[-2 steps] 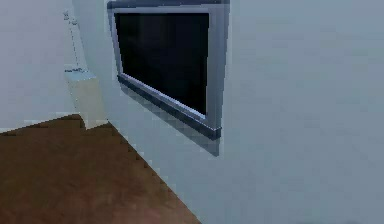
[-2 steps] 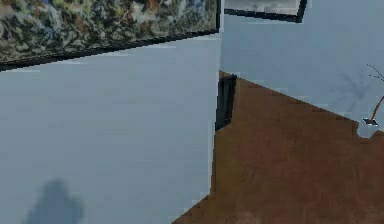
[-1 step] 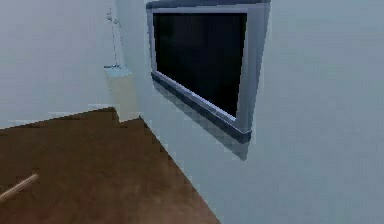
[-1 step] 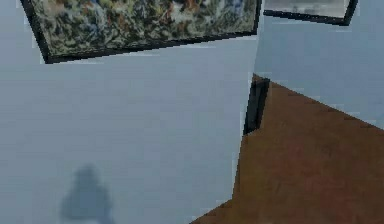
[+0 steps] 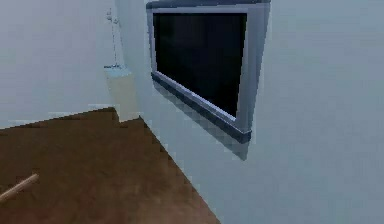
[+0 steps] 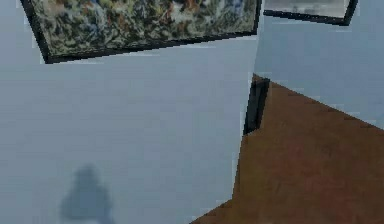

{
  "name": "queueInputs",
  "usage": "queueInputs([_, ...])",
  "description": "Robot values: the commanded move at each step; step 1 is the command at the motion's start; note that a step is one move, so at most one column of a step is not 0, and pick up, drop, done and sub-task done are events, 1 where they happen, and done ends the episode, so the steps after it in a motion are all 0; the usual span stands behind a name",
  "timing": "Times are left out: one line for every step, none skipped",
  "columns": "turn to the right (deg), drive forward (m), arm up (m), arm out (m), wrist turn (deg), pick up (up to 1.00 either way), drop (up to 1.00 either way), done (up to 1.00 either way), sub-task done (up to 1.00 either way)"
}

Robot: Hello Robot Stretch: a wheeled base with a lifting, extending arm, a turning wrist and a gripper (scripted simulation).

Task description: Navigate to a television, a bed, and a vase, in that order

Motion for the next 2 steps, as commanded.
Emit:
queueInputs([-45.0, 0.0, 0.0, 0.0, 0.0, 0.0, 0.0, 0.0, 0.0])
queueInputs([-45.0, 0.0, 0.0, 0.0, 0.0, 0.0, 0.0, 0.0, 0.0])
